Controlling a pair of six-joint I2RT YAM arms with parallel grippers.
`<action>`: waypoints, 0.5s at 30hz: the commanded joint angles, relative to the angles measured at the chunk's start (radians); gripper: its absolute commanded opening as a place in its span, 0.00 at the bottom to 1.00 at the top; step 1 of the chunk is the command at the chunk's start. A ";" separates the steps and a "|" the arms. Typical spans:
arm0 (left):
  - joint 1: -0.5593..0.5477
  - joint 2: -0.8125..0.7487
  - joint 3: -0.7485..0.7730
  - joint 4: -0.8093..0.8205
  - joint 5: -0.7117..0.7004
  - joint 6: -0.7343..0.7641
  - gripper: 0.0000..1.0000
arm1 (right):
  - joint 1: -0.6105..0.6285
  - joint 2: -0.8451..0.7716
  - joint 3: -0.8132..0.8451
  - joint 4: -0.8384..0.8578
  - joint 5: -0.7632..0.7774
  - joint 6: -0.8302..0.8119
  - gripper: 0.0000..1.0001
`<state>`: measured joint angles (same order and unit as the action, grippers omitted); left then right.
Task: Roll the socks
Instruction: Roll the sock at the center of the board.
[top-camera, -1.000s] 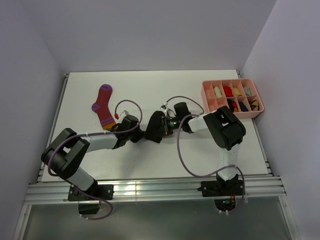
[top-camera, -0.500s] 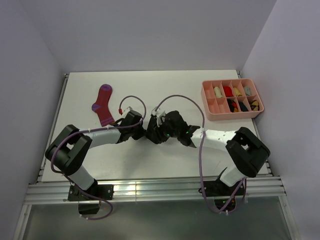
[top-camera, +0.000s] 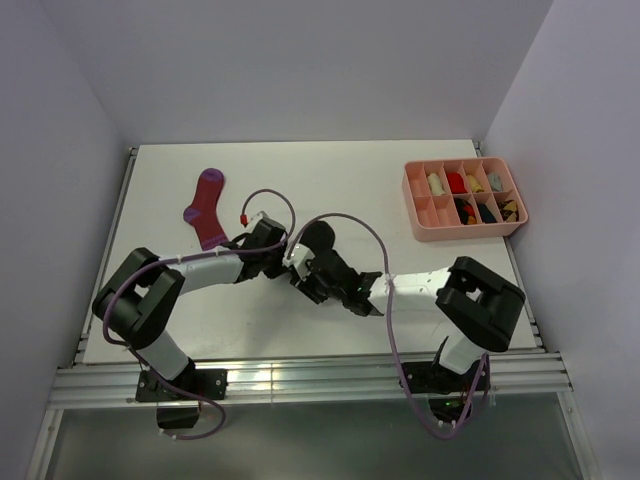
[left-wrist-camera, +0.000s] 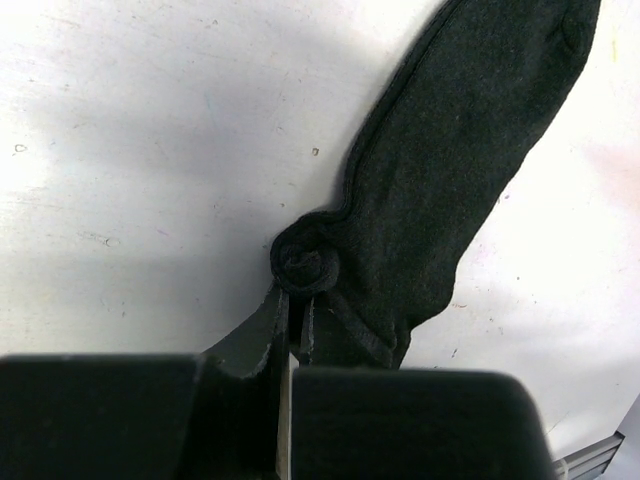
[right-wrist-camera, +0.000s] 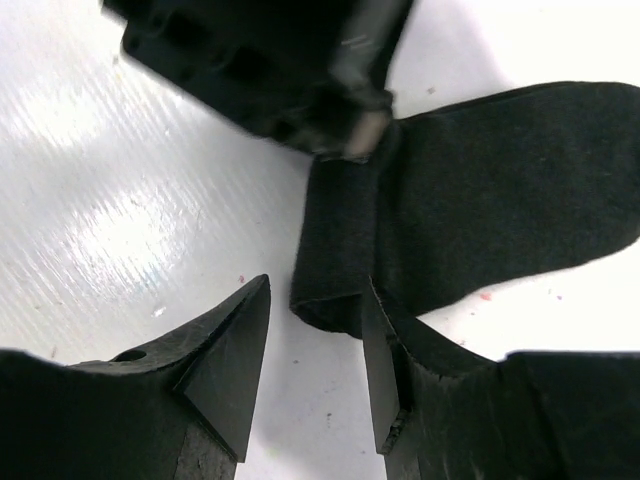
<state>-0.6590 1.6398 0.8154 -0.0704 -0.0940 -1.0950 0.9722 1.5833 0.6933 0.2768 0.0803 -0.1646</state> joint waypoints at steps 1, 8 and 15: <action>-0.004 0.026 0.019 -0.054 0.013 0.032 0.00 | 0.031 0.035 0.031 0.041 0.072 -0.055 0.49; -0.004 0.022 0.018 -0.039 0.039 0.040 0.00 | 0.052 0.132 0.074 0.029 0.127 -0.062 0.49; -0.004 0.017 0.011 -0.035 0.057 0.046 0.00 | 0.053 0.176 0.090 0.030 0.170 -0.062 0.39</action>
<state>-0.6579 1.6447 0.8215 -0.0719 -0.0814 -1.0790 1.0187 1.7218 0.7536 0.2893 0.2245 -0.2195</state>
